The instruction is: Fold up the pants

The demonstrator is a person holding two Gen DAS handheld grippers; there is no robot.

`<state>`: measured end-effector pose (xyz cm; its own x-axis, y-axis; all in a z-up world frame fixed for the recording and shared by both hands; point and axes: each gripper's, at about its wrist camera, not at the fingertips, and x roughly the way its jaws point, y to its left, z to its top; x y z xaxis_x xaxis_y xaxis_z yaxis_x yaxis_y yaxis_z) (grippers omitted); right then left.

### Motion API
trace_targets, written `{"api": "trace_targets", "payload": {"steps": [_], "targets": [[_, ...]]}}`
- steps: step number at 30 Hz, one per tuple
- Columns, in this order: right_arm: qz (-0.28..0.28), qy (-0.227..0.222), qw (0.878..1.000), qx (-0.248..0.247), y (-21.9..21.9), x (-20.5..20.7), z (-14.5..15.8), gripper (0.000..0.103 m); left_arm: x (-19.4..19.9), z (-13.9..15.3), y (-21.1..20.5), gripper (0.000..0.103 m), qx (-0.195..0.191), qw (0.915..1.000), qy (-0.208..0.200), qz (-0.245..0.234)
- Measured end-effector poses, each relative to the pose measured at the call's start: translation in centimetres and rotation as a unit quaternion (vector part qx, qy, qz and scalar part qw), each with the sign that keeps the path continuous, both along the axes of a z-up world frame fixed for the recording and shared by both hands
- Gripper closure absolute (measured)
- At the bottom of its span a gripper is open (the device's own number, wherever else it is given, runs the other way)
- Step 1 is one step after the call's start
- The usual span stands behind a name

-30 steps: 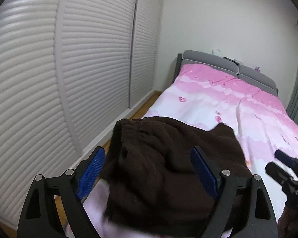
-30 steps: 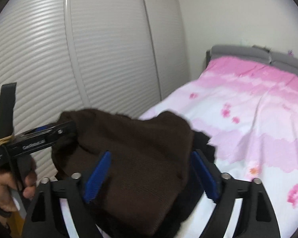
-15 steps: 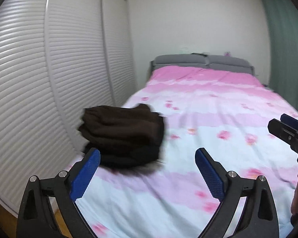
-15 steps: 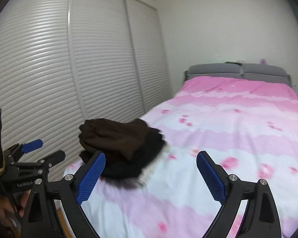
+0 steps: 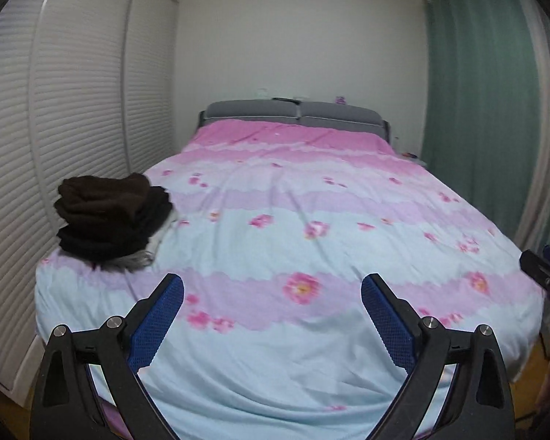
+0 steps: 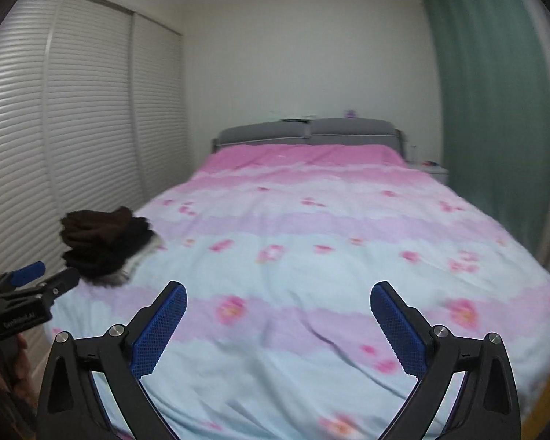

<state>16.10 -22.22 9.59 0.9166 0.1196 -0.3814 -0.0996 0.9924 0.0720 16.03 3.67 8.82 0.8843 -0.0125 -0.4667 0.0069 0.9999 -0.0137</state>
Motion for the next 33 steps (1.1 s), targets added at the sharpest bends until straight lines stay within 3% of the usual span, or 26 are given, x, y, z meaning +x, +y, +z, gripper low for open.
{"api": "trace_targets", "payload": {"steps": [5,12,33], "targets": [[-0.042,0.001,0.999,-0.008,-4.5,-4.1,0.2,0.001,-1.8,-1.0,-2.8,0.004,0.003,0.9996,0.019,-0.019],[-0.057,-0.018,0.998,-0.016,-5.3,-7.3,0.7,0.001,-4.4,-1.7,-4.5,0.004,0.013,0.9996,0.017,-0.021],[-0.064,-0.038,0.997,-0.036,-4.0,-8.7,1.1,0.001,-6.1,-2.1,-3.0,0.000,0.018,0.9997,-0.002,0.015]]}}
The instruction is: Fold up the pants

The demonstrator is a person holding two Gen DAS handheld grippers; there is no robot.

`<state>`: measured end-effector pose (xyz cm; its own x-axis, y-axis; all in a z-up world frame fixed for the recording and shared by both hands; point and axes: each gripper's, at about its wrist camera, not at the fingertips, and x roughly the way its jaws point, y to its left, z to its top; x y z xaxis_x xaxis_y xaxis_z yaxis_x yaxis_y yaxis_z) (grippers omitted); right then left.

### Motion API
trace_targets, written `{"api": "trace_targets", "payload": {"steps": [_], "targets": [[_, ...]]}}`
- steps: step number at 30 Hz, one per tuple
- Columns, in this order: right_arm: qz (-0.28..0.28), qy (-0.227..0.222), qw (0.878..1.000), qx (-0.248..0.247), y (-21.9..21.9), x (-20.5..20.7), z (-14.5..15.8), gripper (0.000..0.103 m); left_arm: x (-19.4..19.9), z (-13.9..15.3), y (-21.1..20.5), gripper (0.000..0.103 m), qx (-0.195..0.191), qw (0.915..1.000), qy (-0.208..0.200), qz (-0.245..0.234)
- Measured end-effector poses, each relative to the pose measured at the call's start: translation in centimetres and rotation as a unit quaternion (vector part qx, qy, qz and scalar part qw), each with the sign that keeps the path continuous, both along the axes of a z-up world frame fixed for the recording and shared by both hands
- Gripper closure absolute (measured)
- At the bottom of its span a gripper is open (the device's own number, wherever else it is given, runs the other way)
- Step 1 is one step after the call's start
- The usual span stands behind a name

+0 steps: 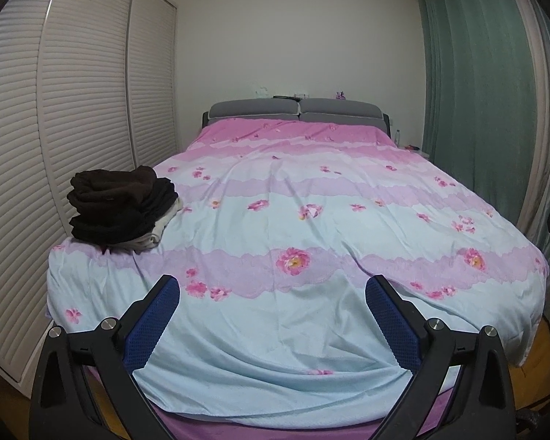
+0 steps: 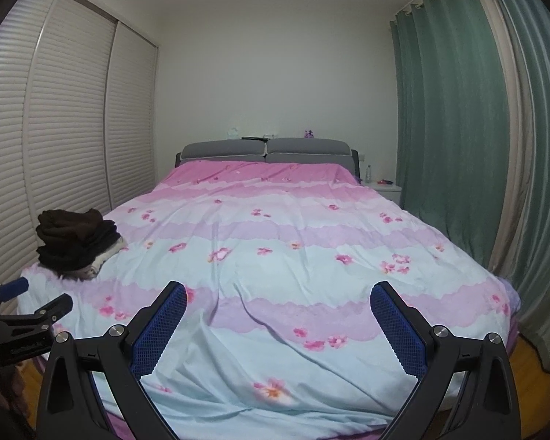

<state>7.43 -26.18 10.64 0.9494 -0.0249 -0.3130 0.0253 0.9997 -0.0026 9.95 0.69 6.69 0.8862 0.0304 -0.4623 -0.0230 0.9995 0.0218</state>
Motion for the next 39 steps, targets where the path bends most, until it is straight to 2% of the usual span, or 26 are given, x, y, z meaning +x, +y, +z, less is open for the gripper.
{"api": "trace_targets", "payload": {"steps": [6,12,24,39], "targets": [[-0.013,-0.009,1.000,0.001,-0.3,-0.5,0.3,0.001,0.5,0.4,0.1,0.000,-0.005,1.0000,0.001,-0.003],[-0.015,-0.019,1.000,-0.018,0.1,-1.8,0.6,0.001,0.6,0.6,-0.2,0.000,0.001,1.0000,-0.002,-0.002],[-0.009,-0.026,1.000,0.005,-0.8,-2.6,1.1,0.001,-0.7,1.1,-0.5,0.000,0.009,0.9999,-0.010,-0.001],[-0.008,-0.026,1.000,0.009,-0.8,-2.6,1.0,0.001,-1.5,2.0,-0.4,0.000,0.010,0.9995,-0.030,0.005]]}}
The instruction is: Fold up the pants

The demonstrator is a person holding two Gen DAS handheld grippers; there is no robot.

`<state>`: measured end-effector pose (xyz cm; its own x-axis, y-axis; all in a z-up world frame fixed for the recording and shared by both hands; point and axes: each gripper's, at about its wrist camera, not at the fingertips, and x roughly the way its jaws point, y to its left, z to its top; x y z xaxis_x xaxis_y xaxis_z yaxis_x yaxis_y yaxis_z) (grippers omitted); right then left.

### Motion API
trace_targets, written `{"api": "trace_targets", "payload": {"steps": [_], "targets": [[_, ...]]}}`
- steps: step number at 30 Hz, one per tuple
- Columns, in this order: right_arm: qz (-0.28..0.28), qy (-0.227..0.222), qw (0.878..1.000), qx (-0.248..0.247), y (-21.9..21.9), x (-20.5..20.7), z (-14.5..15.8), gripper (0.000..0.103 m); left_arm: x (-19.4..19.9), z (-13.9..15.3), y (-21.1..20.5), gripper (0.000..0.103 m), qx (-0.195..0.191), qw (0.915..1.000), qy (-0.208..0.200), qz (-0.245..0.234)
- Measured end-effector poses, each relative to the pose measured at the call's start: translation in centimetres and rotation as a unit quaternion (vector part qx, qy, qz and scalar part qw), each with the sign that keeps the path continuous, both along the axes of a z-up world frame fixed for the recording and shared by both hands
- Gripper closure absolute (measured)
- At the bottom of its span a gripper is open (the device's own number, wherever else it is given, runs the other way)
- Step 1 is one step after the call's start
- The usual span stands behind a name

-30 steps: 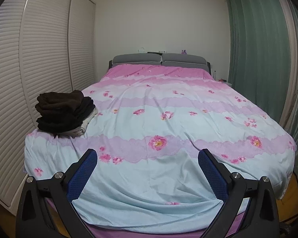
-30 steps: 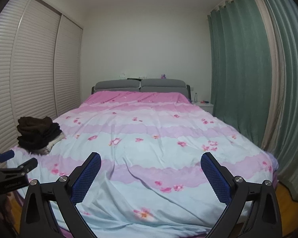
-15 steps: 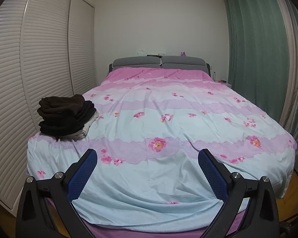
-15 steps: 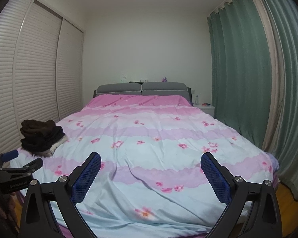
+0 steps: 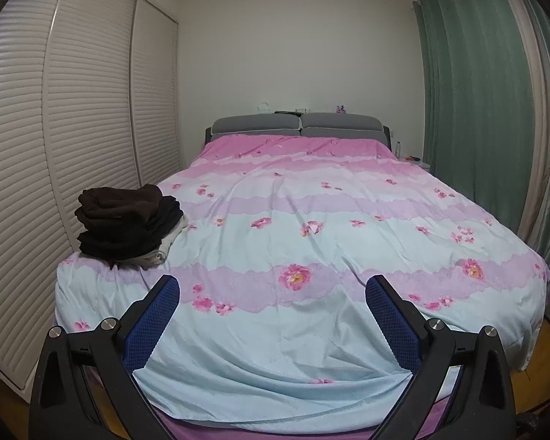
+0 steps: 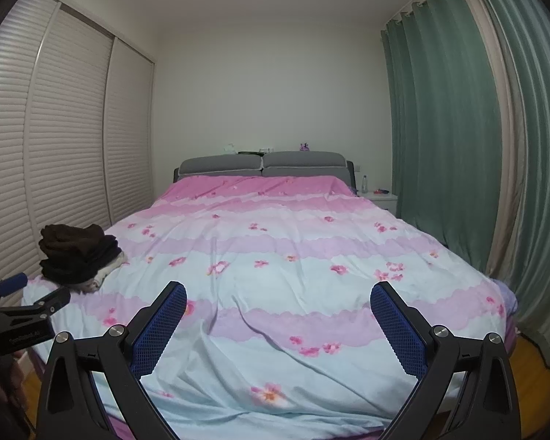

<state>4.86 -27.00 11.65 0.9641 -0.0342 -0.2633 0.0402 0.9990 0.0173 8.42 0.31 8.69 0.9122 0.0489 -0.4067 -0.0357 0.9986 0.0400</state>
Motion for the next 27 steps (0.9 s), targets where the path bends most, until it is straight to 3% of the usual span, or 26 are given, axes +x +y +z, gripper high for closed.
{"api": "trace_targets", "payload": {"steps": [27], "targets": [[0.014,0.000,1.000,0.008,0.55,0.70,0.27,0.001,-0.09,0.09,-0.43,0.000,0.002,0.9998,0.012,-0.014]]}}
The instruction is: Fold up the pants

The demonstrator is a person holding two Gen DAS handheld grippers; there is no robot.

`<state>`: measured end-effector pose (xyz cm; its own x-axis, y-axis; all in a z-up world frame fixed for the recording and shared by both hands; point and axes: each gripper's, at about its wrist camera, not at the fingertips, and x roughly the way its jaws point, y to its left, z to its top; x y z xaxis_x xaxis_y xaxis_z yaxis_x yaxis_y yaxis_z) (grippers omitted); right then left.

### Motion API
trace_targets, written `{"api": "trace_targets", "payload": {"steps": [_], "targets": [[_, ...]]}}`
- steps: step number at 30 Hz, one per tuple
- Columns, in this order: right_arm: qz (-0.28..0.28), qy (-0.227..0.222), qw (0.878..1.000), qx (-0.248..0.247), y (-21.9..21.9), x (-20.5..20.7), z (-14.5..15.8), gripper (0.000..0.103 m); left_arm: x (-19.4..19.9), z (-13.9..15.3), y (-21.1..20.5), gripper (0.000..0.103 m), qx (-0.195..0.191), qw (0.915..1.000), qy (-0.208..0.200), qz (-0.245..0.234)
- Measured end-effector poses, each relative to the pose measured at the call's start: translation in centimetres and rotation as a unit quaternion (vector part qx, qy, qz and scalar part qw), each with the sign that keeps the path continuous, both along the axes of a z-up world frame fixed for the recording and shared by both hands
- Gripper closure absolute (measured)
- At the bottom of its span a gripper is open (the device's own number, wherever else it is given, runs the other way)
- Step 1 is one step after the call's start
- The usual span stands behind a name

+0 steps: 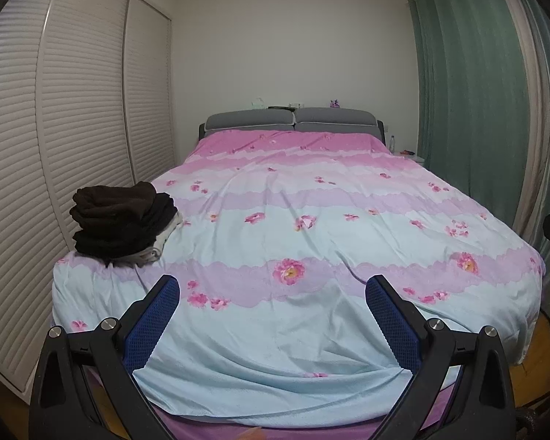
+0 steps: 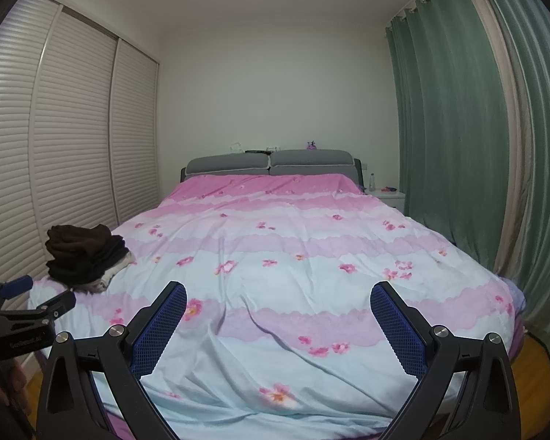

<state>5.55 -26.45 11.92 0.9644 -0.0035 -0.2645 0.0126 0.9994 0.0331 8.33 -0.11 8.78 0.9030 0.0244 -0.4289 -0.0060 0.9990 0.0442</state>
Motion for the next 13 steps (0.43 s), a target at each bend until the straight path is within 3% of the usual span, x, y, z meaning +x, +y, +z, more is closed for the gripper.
{"api": "trace_targets", "payload": {"steps": [13], "targets": [[0.001,-0.001,1.000,0.007,0.01,-0.09,-0.49,0.001,-0.17,0.21,-0.98,0.000,0.012,0.9999,0.001,-0.002]]}}
